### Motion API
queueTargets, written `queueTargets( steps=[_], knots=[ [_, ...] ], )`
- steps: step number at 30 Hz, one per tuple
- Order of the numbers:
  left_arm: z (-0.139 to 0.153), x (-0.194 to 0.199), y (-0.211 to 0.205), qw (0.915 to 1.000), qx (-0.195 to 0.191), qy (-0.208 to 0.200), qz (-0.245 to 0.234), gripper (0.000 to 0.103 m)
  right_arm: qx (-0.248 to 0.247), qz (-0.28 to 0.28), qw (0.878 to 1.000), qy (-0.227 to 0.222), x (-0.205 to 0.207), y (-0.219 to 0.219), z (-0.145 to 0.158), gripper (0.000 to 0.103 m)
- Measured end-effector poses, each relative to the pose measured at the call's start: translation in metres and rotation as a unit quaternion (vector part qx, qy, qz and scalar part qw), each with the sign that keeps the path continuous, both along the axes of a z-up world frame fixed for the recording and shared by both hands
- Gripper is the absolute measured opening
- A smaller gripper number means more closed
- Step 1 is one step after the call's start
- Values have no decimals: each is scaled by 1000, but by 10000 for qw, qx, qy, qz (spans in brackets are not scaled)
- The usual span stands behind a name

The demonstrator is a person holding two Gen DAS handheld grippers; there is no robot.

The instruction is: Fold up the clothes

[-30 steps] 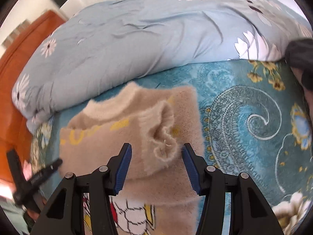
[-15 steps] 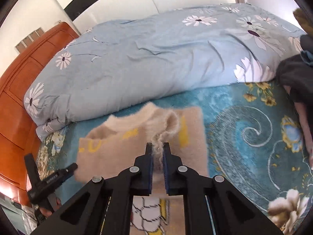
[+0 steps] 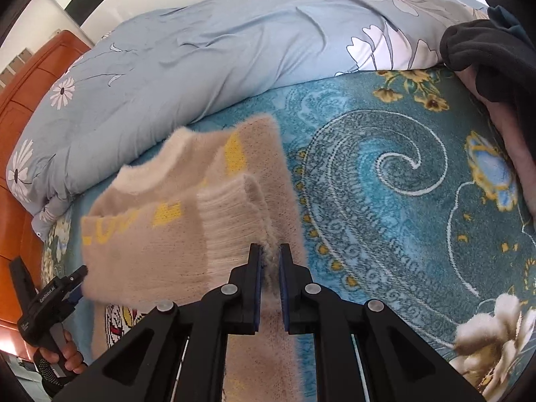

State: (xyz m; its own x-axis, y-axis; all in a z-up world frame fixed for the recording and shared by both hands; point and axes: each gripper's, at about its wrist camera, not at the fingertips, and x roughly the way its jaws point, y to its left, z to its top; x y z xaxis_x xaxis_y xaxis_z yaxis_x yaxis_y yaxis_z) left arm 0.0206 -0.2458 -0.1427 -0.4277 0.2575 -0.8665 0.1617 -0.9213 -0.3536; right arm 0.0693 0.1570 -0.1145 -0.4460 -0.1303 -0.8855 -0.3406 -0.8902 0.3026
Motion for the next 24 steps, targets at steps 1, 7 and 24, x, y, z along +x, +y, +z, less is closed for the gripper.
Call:
queueTargets(
  steps=[1, 7, 24],
  knots=[
    [1, 1, 3, 9999, -119, 24, -35, 73, 12, -15, 10000, -16, 0, 0, -1, 10],
    [9, 11, 4, 9998, -48, 159, -125, 74, -12, 51, 10000, -30, 8, -2, 11, 24],
    [-7, 119, -21, 9877, 1283, -892, 101, 74, -1734, 192, 9844, -216, 138, -8, -34, 49]
  ],
)
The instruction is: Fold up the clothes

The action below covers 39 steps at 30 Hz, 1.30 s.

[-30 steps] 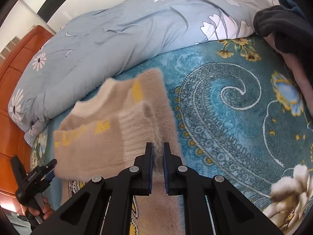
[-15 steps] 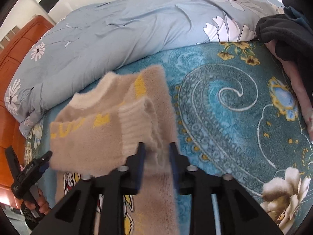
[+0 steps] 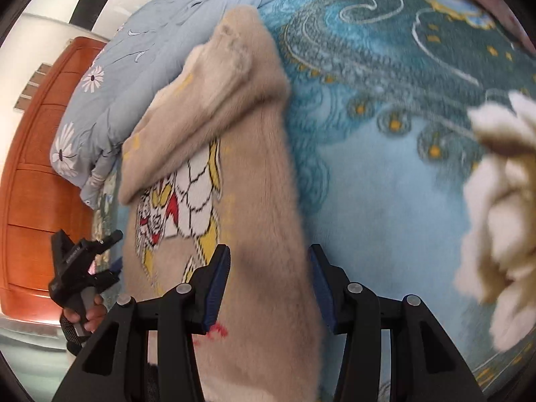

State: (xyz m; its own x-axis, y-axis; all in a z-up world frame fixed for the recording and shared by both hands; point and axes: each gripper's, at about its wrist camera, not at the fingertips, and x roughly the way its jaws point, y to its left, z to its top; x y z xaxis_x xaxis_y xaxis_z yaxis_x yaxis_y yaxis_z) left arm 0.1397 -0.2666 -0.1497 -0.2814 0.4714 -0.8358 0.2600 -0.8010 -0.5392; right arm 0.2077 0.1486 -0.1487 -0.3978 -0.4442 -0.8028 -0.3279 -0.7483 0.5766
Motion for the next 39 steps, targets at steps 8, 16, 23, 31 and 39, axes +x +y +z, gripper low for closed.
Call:
queueTargets(
  steps=[8, 16, 23, 31, 39],
  knots=[
    [4, 58, 19, 9977, -236, -478, -407, 72, -551, -263, 9981, -124, 31, -3, -6, 49],
    [1, 116, 37, 9926, -478, -750, -826, 49, -701, -330, 9964, -347, 62, -14, -3, 48],
    [3, 146, 33, 9937, -365, -792, -700, 12, -937, -348, 9928, -665, 82, -16, -9, 11],
    [40, 99, 24, 9977, 600, -261, -196, 10, -1367, -210, 9897, 360, 72, -12, 44, 9],
    [80, 41, -15, 9865, 1498, 635, 197, 10, -1768, -422, 9780, 1019, 46, 7, 74, 9]
  ],
)
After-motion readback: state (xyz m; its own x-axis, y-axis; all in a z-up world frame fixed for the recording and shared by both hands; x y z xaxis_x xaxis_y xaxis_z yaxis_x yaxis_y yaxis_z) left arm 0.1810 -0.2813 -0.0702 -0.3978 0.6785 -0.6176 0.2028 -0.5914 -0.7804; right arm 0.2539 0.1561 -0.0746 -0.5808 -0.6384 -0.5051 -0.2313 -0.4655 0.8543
